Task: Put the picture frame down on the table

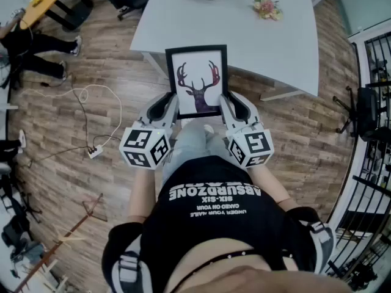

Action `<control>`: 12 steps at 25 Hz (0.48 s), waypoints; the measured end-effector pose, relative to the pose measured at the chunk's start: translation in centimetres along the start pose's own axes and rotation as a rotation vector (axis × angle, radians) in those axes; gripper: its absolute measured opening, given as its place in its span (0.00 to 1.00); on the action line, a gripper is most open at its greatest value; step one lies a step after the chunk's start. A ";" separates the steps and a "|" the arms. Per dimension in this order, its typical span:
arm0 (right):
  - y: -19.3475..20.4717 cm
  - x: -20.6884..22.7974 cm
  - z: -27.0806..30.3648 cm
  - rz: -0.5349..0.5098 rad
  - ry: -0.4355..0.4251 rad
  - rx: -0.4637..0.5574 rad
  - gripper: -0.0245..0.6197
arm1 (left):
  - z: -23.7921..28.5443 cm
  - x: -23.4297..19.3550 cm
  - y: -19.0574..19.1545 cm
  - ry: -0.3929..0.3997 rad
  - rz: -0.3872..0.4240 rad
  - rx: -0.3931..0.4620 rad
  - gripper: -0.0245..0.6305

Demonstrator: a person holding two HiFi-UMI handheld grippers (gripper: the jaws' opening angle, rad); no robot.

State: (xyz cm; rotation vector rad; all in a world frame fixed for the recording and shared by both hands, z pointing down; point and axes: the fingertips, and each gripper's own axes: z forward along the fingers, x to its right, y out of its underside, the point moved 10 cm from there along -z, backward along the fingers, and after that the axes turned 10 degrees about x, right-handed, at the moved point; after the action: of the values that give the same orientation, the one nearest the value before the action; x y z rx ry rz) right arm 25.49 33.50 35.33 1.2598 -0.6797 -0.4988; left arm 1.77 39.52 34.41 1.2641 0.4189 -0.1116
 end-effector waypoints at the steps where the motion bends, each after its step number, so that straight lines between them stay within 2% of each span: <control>1: 0.0 -0.2 0.2 0.002 0.001 0.001 0.18 | 0.0 -0.2 -0.1 0.001 -0.001 0.000 0.15; 12: -1.2 -0.5 3.4 -0.025 0.022 0.043 0.18 | 2.0 -3.1 -2.0 0.037 -0.004 0.019 0.15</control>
State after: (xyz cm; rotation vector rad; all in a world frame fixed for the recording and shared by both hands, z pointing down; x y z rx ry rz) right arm 22.72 31.23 34.63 1.3142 -0.6603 -0.4926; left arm -1.25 36.55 34.23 1.2854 0.4530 -0.0965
